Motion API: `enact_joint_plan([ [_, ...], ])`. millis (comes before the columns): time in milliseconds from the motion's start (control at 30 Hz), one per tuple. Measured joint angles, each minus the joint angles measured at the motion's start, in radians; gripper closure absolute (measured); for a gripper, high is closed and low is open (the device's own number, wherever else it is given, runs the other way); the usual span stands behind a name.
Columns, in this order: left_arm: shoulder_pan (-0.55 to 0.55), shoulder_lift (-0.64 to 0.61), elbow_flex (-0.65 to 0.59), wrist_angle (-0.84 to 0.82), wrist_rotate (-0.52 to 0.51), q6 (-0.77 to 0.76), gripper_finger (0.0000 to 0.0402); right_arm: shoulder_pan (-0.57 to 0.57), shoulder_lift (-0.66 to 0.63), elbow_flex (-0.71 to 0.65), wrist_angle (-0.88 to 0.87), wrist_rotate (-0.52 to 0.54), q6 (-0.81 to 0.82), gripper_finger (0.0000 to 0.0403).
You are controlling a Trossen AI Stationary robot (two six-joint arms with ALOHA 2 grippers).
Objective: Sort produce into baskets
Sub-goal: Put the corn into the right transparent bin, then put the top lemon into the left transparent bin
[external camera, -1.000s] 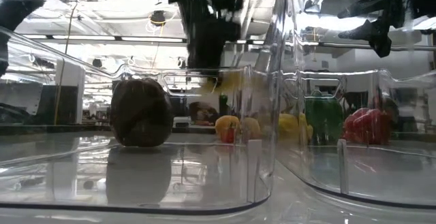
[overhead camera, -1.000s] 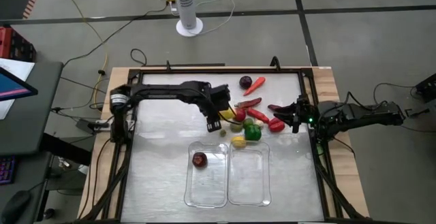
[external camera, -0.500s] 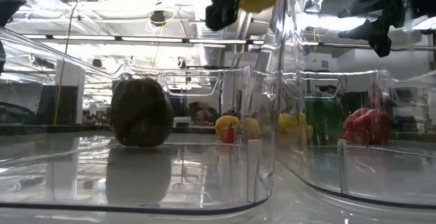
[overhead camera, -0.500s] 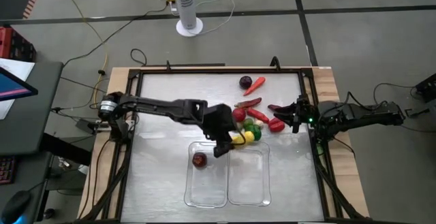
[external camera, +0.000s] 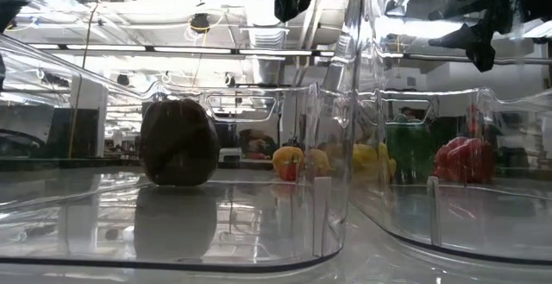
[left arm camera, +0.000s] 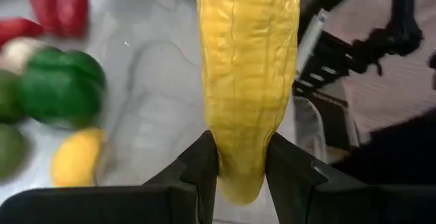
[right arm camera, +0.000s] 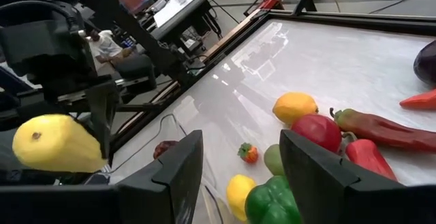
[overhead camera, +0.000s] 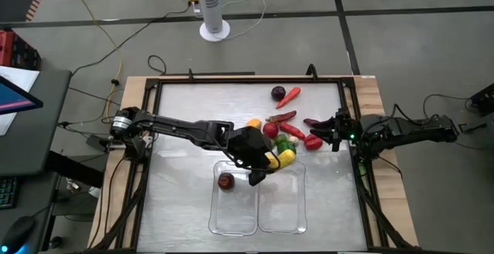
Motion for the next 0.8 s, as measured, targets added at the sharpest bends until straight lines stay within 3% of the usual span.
enact_joint_plan([
  [133, -0.021, 0.0, 0.0, 0.0, -0.133, 0.036, 0.0301, 0.0, 0.0, 0.0, 0.018, -0.001, 0.002, 0.0182],
  [200, -0.024, 0.0, 0.0, 0.003, -0.147, 0.04, 0.0288, 0.0, 0.0, 0.0, 0.019, -0.001, 0.002, 0.0182],
  [567, -0.021, 0.001, 0.0, -0.015, -0.076, -0.016, 0.0142, 0.0, 0.0, 0.0, 0.019, -0.001, -0.003, 0.0182],
  [800, -0.036, 0.001, 0.0, -0.271, 0.063, -0.112, 0.0136, 0.001, 0.0, 0.0, 0.017, -0.001, -0.005, 0.0182],
])
